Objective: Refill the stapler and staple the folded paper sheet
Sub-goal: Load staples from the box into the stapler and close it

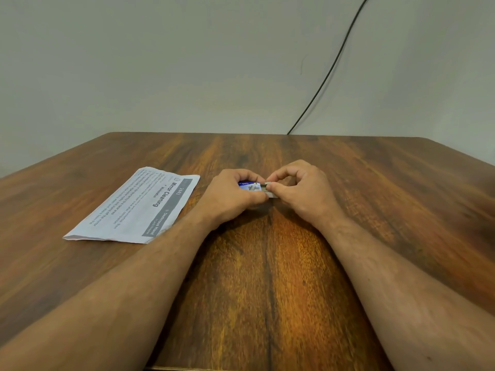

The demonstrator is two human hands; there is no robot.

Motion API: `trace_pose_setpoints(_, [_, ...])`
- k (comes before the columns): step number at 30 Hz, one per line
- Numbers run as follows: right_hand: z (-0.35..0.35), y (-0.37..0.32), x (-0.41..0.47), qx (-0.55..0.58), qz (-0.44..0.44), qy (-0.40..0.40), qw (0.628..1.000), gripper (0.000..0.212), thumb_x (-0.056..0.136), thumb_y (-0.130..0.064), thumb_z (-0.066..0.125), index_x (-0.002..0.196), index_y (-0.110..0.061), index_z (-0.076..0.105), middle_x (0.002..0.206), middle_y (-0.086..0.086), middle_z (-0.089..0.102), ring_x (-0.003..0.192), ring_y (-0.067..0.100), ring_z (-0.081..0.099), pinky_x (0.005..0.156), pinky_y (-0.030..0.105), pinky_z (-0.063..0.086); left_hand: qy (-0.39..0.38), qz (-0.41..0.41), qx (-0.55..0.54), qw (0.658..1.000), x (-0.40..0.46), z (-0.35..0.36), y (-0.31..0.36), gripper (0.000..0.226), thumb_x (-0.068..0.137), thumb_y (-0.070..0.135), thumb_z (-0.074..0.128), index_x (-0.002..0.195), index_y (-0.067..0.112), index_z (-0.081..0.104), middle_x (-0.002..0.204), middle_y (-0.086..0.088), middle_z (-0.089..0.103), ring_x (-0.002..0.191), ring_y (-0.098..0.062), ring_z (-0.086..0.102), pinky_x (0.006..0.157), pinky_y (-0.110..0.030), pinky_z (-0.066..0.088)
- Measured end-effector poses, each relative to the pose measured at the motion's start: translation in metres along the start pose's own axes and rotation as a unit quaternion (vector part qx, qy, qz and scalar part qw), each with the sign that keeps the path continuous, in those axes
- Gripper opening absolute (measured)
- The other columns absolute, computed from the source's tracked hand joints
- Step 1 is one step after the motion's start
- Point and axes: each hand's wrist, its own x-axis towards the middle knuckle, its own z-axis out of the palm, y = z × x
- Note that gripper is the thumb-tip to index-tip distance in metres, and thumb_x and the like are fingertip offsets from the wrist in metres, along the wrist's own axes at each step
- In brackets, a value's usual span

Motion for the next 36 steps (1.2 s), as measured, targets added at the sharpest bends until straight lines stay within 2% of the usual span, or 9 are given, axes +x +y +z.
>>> trace_pose_setpoints(3, [-0.0007,-0.0012,-0.0003,0.002,0.006,-0.009,1.000,0.004,0.081,-0.024,0.080,0.084,-0.026,0.076,0.097,-0.005,0.064,0.080,0.006,0.056,0.066,0.019,0.039,0.003,0.001,-0.010,1.000,0.0003,0.0002,-0.0012,0.026,0.073,0.030,0.081,0.098,0.028,0.077,0.096,0.001,0.077,0.091,-0.019,0.074,0.089,-0.044,0.061])
trace_pose_setpoints(6, [-0.0022,-0.0011,-0.0008,0.021,0.021,-0.027,0.999,0.005,0.082,-0.023,0.079,0.086,-0.024,0.076,0.094,-0.004,0.069,0.072,0.007,0.060,0.062,0.019,0.043,-0.005,0.000,-0.019,1.000,0.0012,0.0005,-0.0015,0.026,0.072,0.029,0.081,0.098,0.026,0.077,0.097,0.000,0.077,0.092,-0.021,0.075,0.090,-0.046,0.061])
trace_pose_setpoints(9, [-0.0042,-0.0018,-0.0027,0.052,0.040,-0.038,0.997,0.005,0.086,-0.020,0.076,0.090,-0.021,0.074,0.079,-0.001,0.071,0.046,0.003,0.057,0.046,0.018,0.044,-0.008,0.002,-0.023,1.000,0.0014,0.0004,-0.0011,0.023,0.079,0.023,0.081,0.101,0.024,0.077,0.099,-0.001,0.076,0.093,-0.020,0.074,0.088,-0.041,0.062])
trace_pose_setpoints(11, [-0.0054,-0.0022,-0.0031,0.083,0.061,-0.043,0.994,0.007,0.088,-0.018,0.074,0.095,-0.018,0.071,0.074,0.001,0.071,0.039,0.005,0.056,0.042,0.021,0.046,-0.009,0.004,-0.033,0.999,0.0013,0.0004,-0.0010,0.022,0.081,0.020,0.080,0.103,0.023,0.076,0.101,-0.001,0.075,0.093,-0.019,0.072,0.083,-0.035,0.061])
trace_pose_setpoints(16, [-0.0052,-0.0015,-0.0007,0.211,0.128,-0.075,0.966,0.012,0.090,-0.002,0.068,0.099,-0.009,0.062,0.081,0.017,0.073,0.056,0.025,0.072,0.049,0.030,0.057,-0.012,0.010,-0.052,0.999,0.0001,-0.0003,0.0001,0.025,0.082,0.013,0.079,0.104,0.022,0.074,0.098,0.001,0.073,0.084,-0.009,0.067,0.069,-0.023,0.051])
trace_pose_setpoints(21, [-0.0071,-0.0021,0.0001,0.206,0.157,-0.054,0.964,0.014,0.091,0.003,0.061,0.096,-0.010,0.063,0.085,0.019,0.074,0.063,0.028,0.076,0.051,0.028,0.059,-0.011,0.020,-0.043,0.999,0.0002,0.0006,-0.0003,0.031,0.081,0.009,0.080,0.108,0.022,0.072,0.103,0.002,0.072,0.089,-0.011,0.068,0.072,-0.023,0.054])
trace_pose_setpoints(29, [-0.0077,-0.0017,0.0006,0.197,0.173,-0.019,0.965,0.017,0.092,0.004,0.057,0.093,-0.012,0.064,0.088,0.017,0.074,0.061,0.026,0.075,0.052,0.030,0.060,-0.009,0.026,-0.054,0.998,0.0019,0.0011,-0.0027,0.033,0.082,0.008,0.079,0.110,0.024,0.073,0.107,0.003,0.072,0.093,-0.013,0.068,0.073,-0.024,0.053])
trace_pose_setpoints(33, [-0.0070,-0.0010,-0.0006,0.162,0.132,-0.021,0.978,0.021,0.091,0.002,0.059,0.093,-0.018,0.065,0.095,0.013,0.073,0.063,0.025,0.076,0.054,0.032,0.061,-0.001,0.020,-0.061,0.998,0.0033,-0.0005,-0.0056,0.030,0.082,0.010,0.079,0.107,0.025,0.076,0.101,0.004,0.074,0.086,-0.011,0.068,0.070,-0.024,0.054])
trace_pose_setpoints(36, [-0.0057,0.0003,-0.0012,0.075,0.011,0.018,0.997,0.026,0.087,-0.006,0.058,0.085,-0.027,0.072,0.103,0.001,0.065,0.076,0.021,0.072,0.056,0.032,0.059,0.000,0.008,-0.071,0.997,0.0052,-0.0007,-0.0071,0.029,0.082,0.012,0.079,0.107,0.025,0.078,0.099,0.003,0.076,0.084,-0.012,0.070,0.068,-0.023,0.054])
